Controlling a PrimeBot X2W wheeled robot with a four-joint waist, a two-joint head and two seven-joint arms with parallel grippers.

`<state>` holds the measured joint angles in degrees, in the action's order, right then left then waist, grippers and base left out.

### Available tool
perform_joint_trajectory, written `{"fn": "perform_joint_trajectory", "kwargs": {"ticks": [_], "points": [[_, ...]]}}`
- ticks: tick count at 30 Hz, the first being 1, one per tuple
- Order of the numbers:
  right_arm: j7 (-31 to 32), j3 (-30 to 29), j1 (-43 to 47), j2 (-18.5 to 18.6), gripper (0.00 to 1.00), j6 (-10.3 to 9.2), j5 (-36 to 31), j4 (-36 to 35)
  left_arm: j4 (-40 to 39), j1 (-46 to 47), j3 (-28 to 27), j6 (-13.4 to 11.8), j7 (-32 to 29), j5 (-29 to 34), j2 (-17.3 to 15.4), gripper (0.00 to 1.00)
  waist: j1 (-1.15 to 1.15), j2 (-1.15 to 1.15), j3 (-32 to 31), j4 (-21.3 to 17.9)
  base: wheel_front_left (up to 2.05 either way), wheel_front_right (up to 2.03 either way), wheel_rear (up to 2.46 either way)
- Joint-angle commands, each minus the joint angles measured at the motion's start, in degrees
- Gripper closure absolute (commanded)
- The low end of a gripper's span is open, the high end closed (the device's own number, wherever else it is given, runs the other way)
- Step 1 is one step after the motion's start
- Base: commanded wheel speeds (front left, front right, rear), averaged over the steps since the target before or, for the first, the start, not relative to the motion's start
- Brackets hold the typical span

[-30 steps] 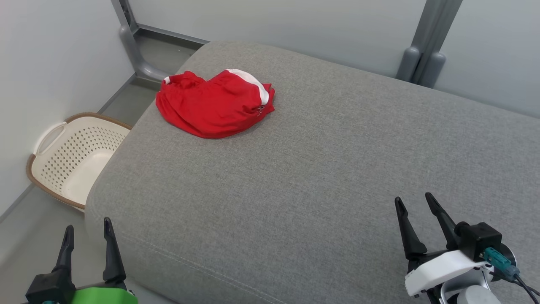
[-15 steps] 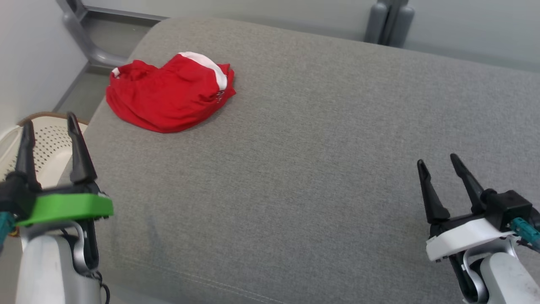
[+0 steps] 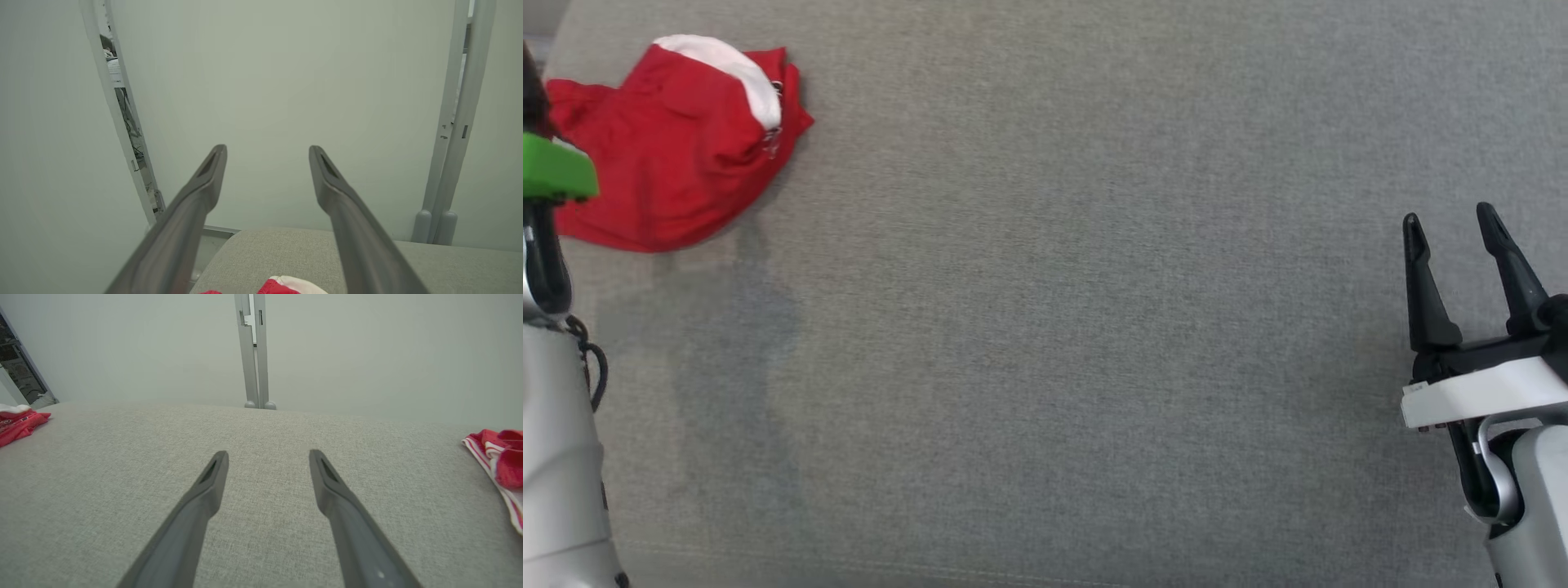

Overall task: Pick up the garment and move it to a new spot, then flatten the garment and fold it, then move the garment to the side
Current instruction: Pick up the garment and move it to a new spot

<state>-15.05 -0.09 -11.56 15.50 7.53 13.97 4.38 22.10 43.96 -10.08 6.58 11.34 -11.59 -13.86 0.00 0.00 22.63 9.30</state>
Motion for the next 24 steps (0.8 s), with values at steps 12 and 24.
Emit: {"fn": "perform_joint_trajectory", "kwargs": {"ticks": [12,24], "points": [[-0.2,-0.6,-2.9,-0.7,0.00,-0.09,-0.5,-1.3,18.5,6.7,3.4,0.9,-13.9,-3.6,-5.4,0.00,0.00,0.00,8.4,-9.7,0.00,0.00,0.00],[-0.2,-0.6,-3.2,-1.0,0.00,-0.09,-0.9,-1.4,27.2,4.8,4.5,0.7,-29.2,-8.1,-6.1,0.99,0.00,0.00,8.2,-9.9,0.00,0.00,0.00]]}}
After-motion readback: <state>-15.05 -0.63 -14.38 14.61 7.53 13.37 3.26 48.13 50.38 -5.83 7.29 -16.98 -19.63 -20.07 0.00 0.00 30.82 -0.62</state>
